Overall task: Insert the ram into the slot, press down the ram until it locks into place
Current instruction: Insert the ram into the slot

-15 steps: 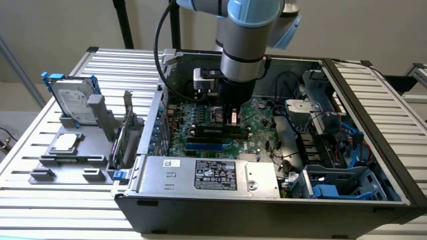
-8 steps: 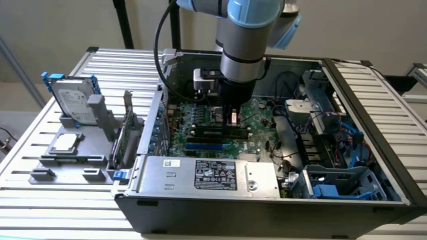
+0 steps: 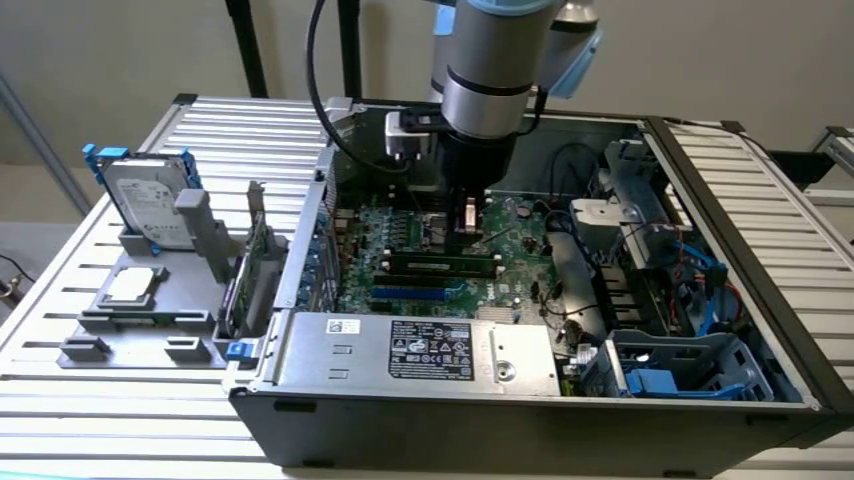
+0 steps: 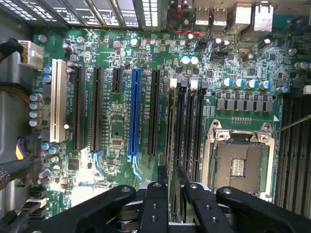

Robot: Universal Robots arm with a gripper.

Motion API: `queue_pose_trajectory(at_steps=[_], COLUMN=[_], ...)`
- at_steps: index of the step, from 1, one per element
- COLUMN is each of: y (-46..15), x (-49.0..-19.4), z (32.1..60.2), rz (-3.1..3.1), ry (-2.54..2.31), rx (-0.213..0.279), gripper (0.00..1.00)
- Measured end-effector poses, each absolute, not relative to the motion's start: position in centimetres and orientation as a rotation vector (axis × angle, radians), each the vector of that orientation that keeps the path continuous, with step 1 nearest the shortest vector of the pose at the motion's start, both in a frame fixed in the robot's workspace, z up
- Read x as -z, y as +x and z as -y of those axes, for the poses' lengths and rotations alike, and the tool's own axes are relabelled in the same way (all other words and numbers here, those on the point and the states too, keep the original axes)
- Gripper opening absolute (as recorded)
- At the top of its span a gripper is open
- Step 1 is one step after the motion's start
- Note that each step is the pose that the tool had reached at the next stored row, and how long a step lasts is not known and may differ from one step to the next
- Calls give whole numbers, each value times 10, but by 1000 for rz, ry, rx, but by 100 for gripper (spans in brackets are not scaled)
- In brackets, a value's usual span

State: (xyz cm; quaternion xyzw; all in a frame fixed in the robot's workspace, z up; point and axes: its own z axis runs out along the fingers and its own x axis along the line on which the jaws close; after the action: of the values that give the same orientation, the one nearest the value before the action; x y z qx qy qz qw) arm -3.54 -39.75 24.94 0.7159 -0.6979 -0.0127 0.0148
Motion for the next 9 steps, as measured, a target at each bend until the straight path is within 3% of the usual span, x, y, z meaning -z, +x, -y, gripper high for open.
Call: queue_pose_trajectory(at_steps=[3,5,9], y=[-39,-40,-40], x=[-251,-251,-251], z=[397,397,397], rz=[2172,2172,2172], ry=[2228,2228,2228], rx=[40,40,39], gripper=[19,10,10])
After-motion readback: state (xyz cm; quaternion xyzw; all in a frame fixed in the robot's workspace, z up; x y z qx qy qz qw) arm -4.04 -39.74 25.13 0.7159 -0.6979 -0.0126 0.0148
